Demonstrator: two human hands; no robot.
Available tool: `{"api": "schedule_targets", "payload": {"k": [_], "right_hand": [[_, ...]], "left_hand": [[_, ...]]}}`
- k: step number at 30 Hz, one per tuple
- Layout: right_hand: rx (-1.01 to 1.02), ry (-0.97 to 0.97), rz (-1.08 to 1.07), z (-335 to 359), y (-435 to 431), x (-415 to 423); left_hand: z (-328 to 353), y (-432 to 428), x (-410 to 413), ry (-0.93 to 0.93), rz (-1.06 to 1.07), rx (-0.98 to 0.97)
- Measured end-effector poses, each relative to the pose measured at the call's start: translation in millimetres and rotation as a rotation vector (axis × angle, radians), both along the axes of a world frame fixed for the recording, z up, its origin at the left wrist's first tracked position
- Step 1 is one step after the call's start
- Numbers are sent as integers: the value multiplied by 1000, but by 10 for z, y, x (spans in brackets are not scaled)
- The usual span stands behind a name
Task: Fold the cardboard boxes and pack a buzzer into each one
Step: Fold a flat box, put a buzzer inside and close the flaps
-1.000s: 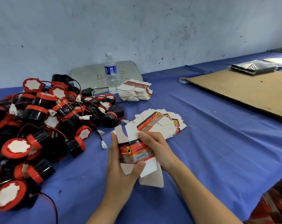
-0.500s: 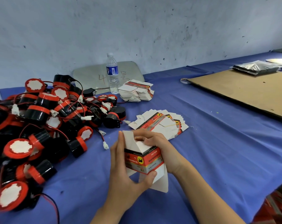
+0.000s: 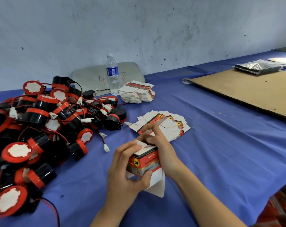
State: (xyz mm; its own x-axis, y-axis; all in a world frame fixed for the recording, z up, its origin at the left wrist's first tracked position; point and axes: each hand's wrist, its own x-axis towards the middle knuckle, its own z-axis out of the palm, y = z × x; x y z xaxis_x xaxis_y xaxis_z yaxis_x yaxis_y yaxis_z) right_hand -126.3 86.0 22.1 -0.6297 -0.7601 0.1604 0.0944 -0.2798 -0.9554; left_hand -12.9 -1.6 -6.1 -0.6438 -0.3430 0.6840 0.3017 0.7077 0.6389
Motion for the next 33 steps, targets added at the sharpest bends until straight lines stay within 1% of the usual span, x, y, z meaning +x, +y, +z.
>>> {"api": "schedule_targets", "payload": {"k": [2,5,10,23,30,33], "right_hand": [[-54,-29,-39,-20,-36,24],[-107,-4,-74,-20,-54,32],[-156,34,-46,-16,-43,44],[-135,72,-43,-4,-33,35],[-120,70,-46,-25,-41,17],[-108,83,-54,-34,-36,12]], "left_hand": [[-1,-9,0,-1,21,-30],[-2,-9,-8,11,57,-108],[-4,-15,-14,29,62,-151],[-10,-20,-27,37,79,-193],[-25,-24,-30,19,72,-183],[-35,-16,-31,13,55,-150]]}}
